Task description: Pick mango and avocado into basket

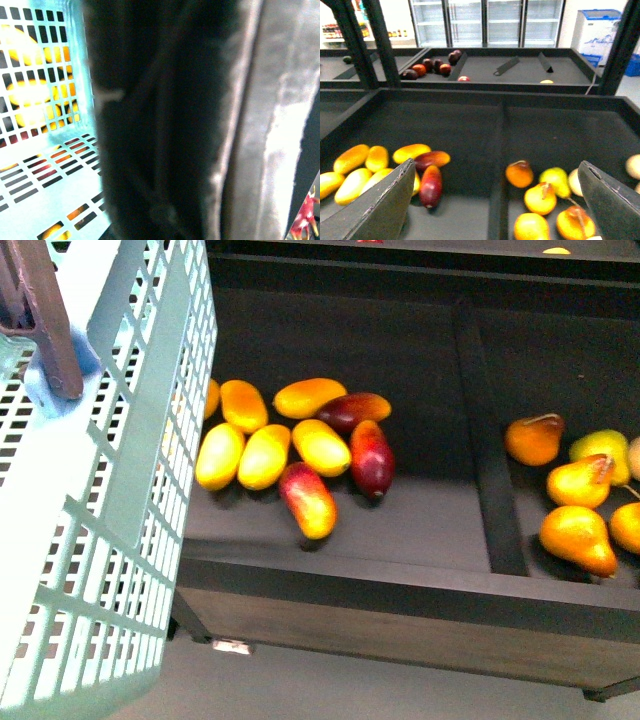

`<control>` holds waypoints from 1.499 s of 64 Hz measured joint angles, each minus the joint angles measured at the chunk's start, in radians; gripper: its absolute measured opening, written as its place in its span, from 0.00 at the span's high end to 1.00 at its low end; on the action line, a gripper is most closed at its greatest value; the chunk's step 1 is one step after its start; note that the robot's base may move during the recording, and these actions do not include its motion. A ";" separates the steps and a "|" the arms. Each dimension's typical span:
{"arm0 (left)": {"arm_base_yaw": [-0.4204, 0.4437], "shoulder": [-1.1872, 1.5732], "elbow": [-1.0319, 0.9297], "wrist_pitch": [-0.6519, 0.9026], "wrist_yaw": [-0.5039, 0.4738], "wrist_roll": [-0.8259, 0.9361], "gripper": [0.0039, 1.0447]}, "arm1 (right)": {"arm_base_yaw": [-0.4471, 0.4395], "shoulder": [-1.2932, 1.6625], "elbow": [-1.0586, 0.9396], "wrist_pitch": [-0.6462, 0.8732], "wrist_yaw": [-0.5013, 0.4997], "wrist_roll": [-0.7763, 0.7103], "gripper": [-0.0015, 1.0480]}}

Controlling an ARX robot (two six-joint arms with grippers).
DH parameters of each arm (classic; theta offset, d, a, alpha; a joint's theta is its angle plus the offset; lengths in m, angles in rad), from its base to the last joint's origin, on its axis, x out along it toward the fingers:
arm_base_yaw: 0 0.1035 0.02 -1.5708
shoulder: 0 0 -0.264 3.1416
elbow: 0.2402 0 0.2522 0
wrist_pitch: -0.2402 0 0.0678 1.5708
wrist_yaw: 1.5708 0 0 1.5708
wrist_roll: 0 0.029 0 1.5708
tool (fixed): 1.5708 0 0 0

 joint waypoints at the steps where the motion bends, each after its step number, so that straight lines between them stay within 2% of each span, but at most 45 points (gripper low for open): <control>1: 0.000 0.000 0.000 0.000 0.000 0.000 0.87 | 0.000 0.000 0.000 0.000 0.003 0.000 0.08; 96: 0.006 0.002 0.000 0.000 -0.006 0.004 0.87 | -0.001 0.001 0.000 0.000 -0.006 -0.001 0.08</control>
